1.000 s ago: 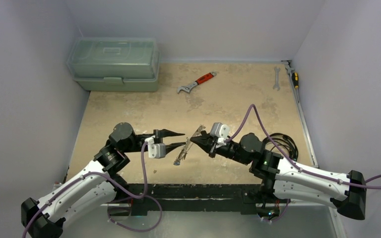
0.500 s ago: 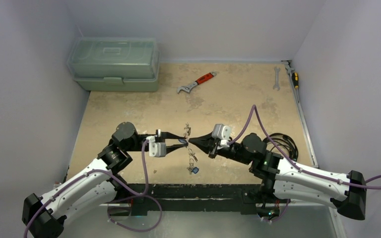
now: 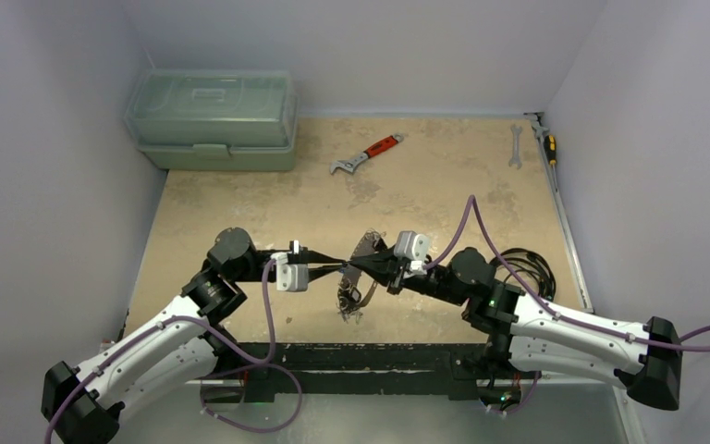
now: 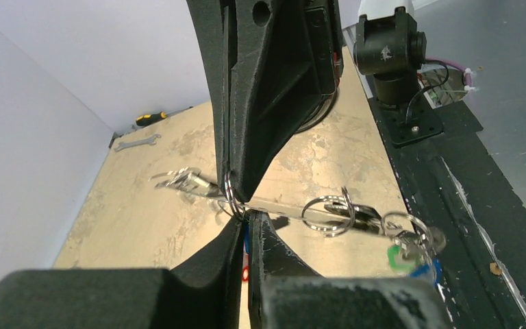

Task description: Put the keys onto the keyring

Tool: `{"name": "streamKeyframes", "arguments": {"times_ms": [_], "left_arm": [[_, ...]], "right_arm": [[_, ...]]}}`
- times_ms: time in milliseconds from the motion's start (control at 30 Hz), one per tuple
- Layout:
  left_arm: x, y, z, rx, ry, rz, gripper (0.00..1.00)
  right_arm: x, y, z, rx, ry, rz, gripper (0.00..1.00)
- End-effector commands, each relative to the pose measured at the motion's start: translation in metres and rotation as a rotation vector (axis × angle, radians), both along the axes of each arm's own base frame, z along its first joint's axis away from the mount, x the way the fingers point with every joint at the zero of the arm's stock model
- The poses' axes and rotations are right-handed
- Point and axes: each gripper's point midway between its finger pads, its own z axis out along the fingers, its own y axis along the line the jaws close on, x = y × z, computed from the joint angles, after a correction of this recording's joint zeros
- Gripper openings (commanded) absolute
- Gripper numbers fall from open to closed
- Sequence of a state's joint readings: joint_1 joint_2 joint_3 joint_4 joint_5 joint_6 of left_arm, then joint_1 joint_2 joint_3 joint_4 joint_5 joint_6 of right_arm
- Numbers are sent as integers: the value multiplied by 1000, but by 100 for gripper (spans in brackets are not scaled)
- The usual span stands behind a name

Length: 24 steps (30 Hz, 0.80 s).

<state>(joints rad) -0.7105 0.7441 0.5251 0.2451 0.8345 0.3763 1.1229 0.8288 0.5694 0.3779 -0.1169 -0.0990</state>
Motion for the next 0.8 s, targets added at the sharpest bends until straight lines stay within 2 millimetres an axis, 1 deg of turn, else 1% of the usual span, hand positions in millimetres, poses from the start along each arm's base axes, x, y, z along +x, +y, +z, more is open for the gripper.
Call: {"name": "streamKeyframes", "arguments": {"times_ms": [0,133,167,233,267,300,333,467,633,767], "left_arm": [[0,0,9,-31,-31,-2,0],[0,0,7,-24,-32,-2,0],[0,0,7,-23,-34,-6,2],[-2,0,7,-22,-36,-15,14],[-3,0,7,-22,-38,-18,19],[-3,0,8,-24,-40,-20,23],[-4,0,8,-25,-41,-23,24],[-6,1,9,-27,-45,-29,23],[-6,1,10,-29,-50,-26,15],[-5,2,10,-29,-52,-22,14]], "right_arm": [[-5,3,22,63,-42,28,0],[-3,3,21,58,-44,17,0],[-2,2,22,58,-45,14,0],[-1,2,22,59,-48,6,0],[0,1,23,60,-50,3,0],[0,1,23,59,-52,-2,0],[1,1,22,56,-53,-5,0],[3,1,19,37,-55,-12,0],[3,4,13,19,-49,-8,0],[4,6,7,-4,-42,-5,0]]}}
